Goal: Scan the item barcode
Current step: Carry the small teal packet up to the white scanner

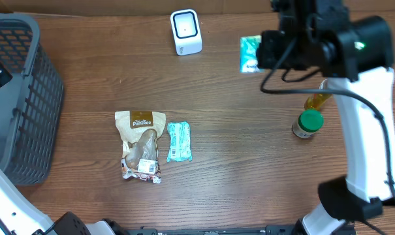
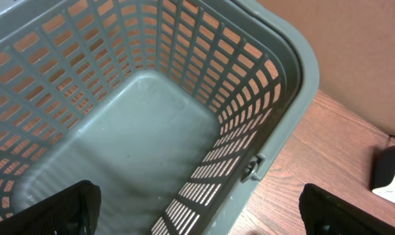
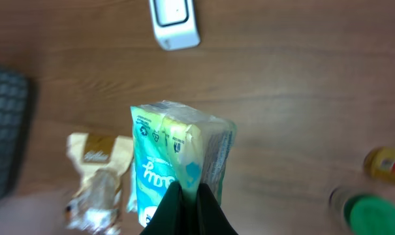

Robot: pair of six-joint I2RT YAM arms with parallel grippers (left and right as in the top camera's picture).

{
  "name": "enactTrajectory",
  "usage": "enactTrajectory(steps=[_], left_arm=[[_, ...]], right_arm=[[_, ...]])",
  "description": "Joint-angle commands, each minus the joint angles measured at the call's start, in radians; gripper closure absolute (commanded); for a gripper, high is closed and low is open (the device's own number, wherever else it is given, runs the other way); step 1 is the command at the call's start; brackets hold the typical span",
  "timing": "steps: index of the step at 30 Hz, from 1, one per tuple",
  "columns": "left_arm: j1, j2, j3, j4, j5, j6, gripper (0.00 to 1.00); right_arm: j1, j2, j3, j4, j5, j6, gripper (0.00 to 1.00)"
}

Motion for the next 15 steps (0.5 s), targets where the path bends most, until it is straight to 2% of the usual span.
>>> enactTrajectory(steps=[1,11,15], left_arm=[[-0.002,0.004,-0.006,0.003,0.011,-0.006,0.0],[-0.002,0.004,-0.006,0.003,0.011,-0.006,0.0],[-0.002,0.004,-0.006,0.004,0.011,-0.006,0.0]], right_arm=[[0.055,0.082,0.022,0.055,0.164,-0.022,0.96],[0.179,0.249,0.022,0.311,0.406,-0.088,0.96],[0.201,0.31,0.013,0.4,0.404,-0.202,0.96]])
